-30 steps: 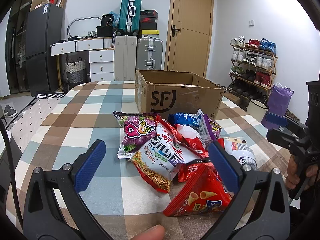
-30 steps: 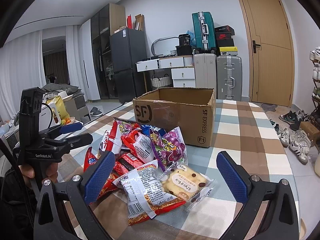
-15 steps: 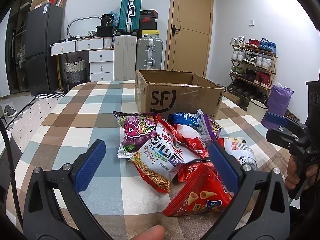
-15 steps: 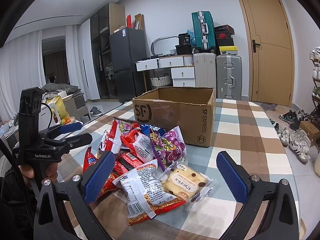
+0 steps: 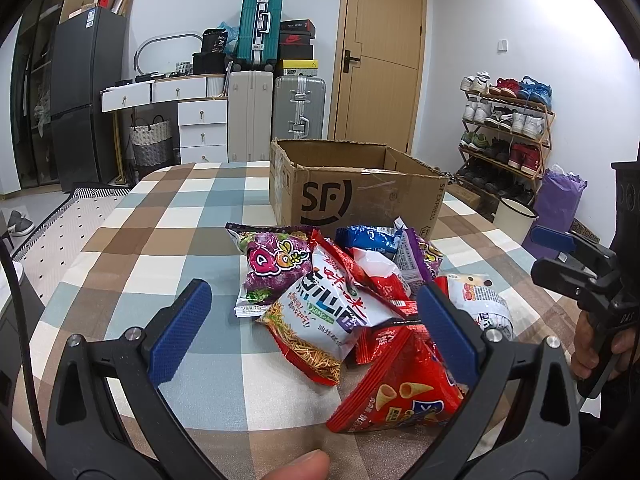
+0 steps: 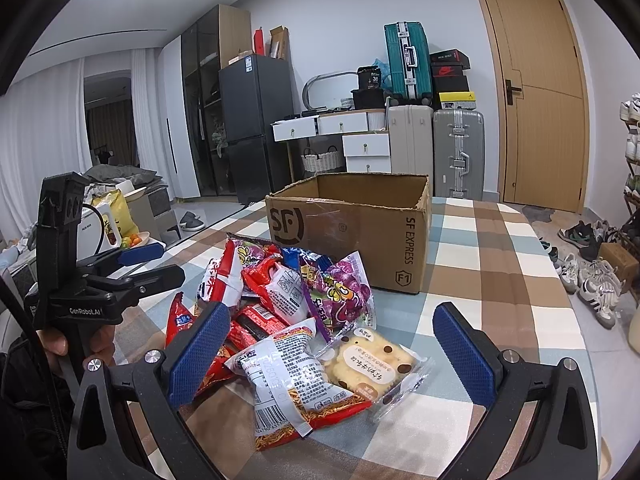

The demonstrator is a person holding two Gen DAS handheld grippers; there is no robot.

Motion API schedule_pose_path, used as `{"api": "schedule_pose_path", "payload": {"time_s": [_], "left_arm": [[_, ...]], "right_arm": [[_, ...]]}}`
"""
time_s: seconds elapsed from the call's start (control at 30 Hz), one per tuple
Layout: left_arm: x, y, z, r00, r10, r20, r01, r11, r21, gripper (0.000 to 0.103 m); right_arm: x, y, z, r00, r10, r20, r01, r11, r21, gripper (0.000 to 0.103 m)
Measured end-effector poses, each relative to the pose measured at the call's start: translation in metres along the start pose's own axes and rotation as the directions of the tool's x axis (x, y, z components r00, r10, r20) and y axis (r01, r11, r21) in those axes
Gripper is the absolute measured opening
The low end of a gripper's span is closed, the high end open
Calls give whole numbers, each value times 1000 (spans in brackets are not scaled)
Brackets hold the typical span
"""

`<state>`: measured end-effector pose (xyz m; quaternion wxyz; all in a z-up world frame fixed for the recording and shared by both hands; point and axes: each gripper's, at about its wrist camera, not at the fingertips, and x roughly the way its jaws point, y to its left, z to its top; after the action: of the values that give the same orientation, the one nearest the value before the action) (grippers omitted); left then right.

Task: Organize snacks

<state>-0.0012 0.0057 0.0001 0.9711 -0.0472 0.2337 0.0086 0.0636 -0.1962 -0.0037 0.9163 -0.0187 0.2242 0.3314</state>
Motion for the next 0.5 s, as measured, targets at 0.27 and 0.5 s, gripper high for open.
{"api": "schedule_pose_path", "payload": {"time_s": [0.27, 0.5], "left_arm": [[2, -1, -1, 1000, 4, 2, -4, 1000, 6, 102], [3, -2, -1, 1000, 12, -3, -12, 1000, 2, 102]], "right_arm": [[5, 0, -4, 1000, -13, -10, 13, 1000, 1, 103], [8, -1, -4, 999, -20, -28, 20, 1000, 3, 103]]}}
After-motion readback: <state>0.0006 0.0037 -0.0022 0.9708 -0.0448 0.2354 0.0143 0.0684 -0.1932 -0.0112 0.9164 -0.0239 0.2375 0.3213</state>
